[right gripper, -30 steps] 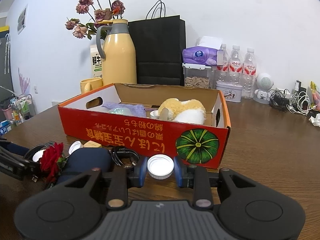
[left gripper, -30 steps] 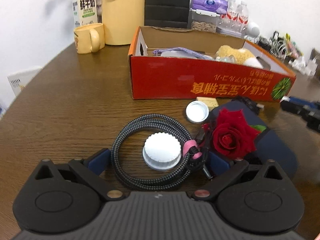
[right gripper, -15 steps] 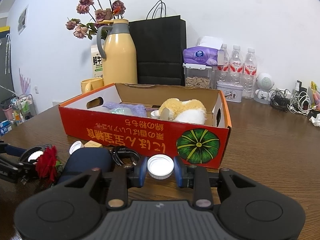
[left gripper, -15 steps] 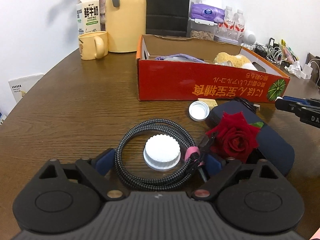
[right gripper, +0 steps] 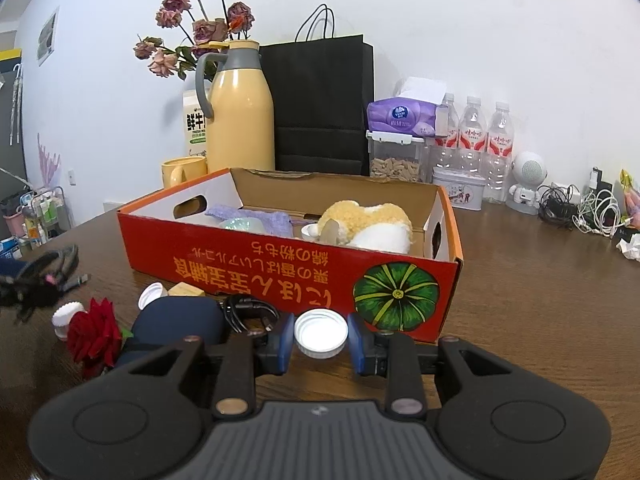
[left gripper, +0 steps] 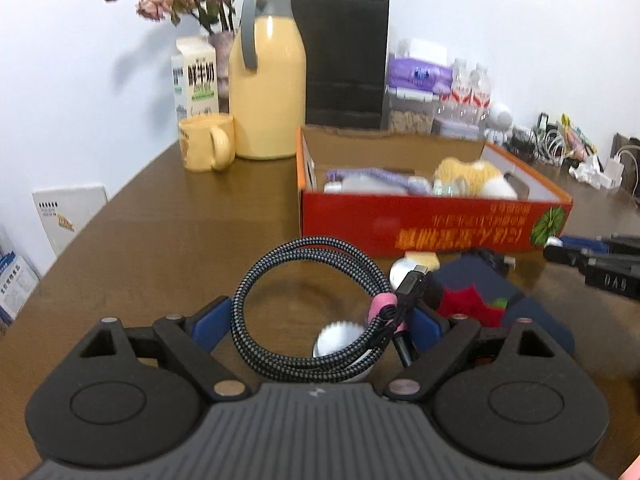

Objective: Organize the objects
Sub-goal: 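Lift the braided cable and white bottle cap toward the box with both tools, then lower the cable and bottle cap into the box while opening both tools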

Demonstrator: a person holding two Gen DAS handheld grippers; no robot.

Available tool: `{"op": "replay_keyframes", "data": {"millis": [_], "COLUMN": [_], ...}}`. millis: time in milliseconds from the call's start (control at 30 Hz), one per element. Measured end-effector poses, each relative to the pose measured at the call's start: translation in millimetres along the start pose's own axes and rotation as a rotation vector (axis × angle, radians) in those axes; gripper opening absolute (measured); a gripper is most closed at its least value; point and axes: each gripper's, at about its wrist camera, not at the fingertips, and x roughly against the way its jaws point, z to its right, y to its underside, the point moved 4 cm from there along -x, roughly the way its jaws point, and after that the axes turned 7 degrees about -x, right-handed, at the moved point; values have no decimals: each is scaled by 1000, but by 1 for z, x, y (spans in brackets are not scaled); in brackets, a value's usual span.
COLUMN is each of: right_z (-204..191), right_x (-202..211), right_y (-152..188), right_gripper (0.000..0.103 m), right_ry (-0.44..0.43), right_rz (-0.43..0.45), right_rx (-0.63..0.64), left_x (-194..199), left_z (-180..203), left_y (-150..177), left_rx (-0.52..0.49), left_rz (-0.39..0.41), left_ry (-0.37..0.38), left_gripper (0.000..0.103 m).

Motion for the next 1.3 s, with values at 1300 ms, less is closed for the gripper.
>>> {"op": "replay_keyframes", "data": {"millis": [1300], "right_z": [-2], "right_x": [-90], "right_y": [-75], "right_gripper": [28], "right_ry": [37], "right_rz": [38], "right_rx": [1], "left_x": [-139], "left_z": [60], "left_y": [-120], "left_rx": [4], "left_rz": [80], "left_ry": [99], "left_gripper": [93]}}
